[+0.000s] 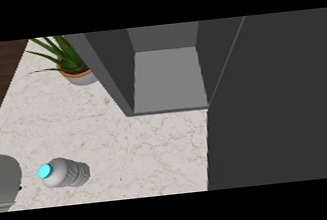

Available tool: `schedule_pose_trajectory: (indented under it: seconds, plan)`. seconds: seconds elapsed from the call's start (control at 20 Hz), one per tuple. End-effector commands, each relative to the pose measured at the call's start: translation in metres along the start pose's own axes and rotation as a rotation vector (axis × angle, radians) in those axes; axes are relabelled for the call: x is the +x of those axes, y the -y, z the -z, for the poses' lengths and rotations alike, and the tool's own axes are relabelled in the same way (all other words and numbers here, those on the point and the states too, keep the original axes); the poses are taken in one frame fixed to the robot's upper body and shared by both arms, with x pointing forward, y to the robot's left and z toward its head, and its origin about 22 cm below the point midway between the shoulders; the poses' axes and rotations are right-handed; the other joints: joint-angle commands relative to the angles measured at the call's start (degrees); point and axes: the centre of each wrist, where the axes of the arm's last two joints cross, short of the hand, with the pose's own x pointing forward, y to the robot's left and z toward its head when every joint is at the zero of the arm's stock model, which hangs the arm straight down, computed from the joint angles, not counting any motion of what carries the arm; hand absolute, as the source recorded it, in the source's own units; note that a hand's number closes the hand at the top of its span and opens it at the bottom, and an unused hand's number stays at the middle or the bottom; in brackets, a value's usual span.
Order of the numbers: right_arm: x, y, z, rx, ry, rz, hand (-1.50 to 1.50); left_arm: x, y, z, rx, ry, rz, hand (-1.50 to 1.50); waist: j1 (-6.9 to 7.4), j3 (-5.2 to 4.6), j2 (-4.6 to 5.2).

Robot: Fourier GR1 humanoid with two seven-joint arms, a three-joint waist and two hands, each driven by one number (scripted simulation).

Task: Pick up the bottled water, place it into the cabinet and close the cabinet

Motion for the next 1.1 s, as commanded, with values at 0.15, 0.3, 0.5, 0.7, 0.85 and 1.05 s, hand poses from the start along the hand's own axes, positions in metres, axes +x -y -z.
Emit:
schedule_pose_trajectory:
  seconds: [0.15,0.3,0.5,0.7,0.85,1.05]
  plan:
    - [0.021,-0.012,-0.03,0.019,0.001,0.023,-1.5,0.026,-0.038,-0.039,0.018,-0.066,0.061,-1.5,-0.36,0.03,0.13]
    - [0.036,-0.019,-0.038,0.046,-0.013,0.032,-1.5,0.023,-0.031,-0.049,0.033,-0.131,0.078,-1.5,-0.47,0.03,0.04]
    - [0.035,-0.017,-0.05,0.058,-0.015,0.021,-1.5,0.001,-0.049,-0.053,0.069,-0.181,0.058,-1.5,-1.15,0.02,0.08]
    - [0.033,-0.025,-0.053,0.06,-0.006,0.021,-1.5,-0.032,-0.055,-0.053,0.071,-0.212,0.041,-1.5,-1.38,-0.03,0.11]
    - [0.037,-0.029,-0.055,0.038,-0.006,0.027,-1.5,-0.04,-0.074,-0.036,0.071,-0.268,0.072,-1.5,-1.84,-0.06,0.24]
    - [0.05,-0.023,-0.061,0.063,-0.019,0.017,-1.5,-0.077,-0.071,-0.044,0.042,-0.336,0.012,-1.5,-1.81,-0.08,0.3]
